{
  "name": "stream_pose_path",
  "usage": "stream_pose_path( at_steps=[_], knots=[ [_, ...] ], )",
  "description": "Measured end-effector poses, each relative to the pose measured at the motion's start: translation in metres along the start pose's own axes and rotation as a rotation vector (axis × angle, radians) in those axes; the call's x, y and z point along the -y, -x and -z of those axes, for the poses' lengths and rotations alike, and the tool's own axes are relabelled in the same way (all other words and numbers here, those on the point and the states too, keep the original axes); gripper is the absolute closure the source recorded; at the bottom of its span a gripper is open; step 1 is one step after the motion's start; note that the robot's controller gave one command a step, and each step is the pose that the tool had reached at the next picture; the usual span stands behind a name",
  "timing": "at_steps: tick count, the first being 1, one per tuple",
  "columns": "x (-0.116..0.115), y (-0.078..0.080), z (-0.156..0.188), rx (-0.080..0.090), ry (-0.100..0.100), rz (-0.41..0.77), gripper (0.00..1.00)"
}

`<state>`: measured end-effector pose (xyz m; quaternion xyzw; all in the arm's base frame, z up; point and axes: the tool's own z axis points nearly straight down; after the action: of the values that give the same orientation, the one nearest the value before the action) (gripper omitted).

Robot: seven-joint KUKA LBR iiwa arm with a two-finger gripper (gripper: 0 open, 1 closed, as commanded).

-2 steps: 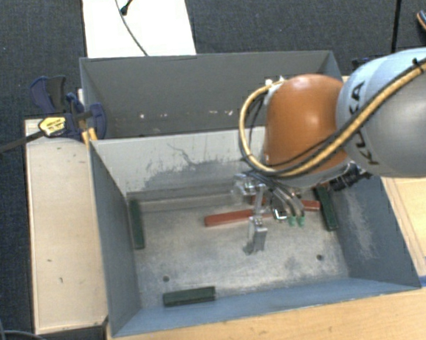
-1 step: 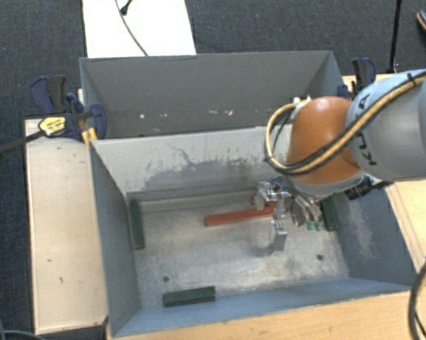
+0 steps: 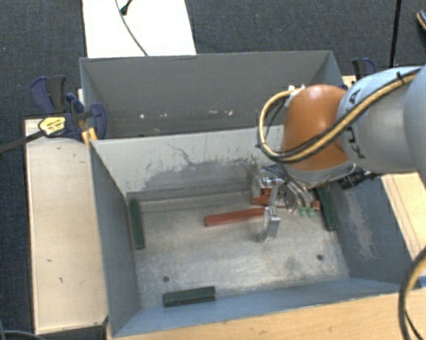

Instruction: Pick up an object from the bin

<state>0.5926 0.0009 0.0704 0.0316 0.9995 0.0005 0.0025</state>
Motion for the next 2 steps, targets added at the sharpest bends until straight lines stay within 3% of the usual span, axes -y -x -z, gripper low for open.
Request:
stream_pose_path(
  at_steps=[1, 2],
  knots=[
    [0.0, 0.001, 0.004, 0.004, 0.001, -0.003, 1.0],
    [0.019, -0.029, 0.126, 0.006, 0.0, -0.04, 1.0]
  ],
)
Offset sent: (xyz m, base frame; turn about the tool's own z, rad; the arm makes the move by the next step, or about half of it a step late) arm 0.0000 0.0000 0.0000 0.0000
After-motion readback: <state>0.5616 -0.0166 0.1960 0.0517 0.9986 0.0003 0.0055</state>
